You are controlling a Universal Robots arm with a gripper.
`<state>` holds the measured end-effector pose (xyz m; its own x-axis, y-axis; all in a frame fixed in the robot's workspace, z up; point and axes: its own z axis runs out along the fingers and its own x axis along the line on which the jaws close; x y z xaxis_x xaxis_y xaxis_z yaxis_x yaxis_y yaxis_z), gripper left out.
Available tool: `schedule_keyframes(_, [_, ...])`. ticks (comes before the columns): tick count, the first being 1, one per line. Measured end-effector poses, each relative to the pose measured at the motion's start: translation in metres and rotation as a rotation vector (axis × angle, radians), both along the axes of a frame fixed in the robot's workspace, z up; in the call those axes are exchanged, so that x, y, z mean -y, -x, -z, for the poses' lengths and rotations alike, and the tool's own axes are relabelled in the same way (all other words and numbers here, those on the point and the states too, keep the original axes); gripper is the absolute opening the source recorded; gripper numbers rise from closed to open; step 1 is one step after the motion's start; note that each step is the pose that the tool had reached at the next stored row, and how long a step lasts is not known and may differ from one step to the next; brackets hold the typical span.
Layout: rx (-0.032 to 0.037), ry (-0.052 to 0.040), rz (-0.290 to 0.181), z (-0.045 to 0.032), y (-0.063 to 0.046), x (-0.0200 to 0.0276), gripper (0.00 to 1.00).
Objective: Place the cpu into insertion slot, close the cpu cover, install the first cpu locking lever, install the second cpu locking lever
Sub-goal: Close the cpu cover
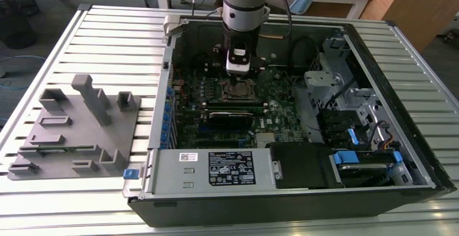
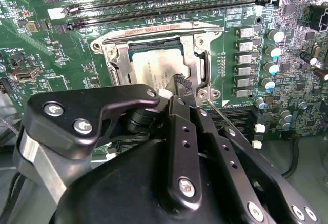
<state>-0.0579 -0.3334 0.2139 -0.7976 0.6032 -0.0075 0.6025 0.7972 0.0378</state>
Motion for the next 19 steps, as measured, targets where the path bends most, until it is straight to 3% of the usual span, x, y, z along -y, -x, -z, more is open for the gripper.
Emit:
schedule_keyframes(8, [0.0, 0.0, -0.023, 0.0, 0.0, 0.0, 0.11])
schedule_keyframes(14, [0.0007, 0.0, -0.091, 0.0, 0.0, 0.0, 0.11])
schedule_keyframes(19, [0.0014, 0.0001, -0.176, 0.0006, 0.0, 0.0001, 0.11])
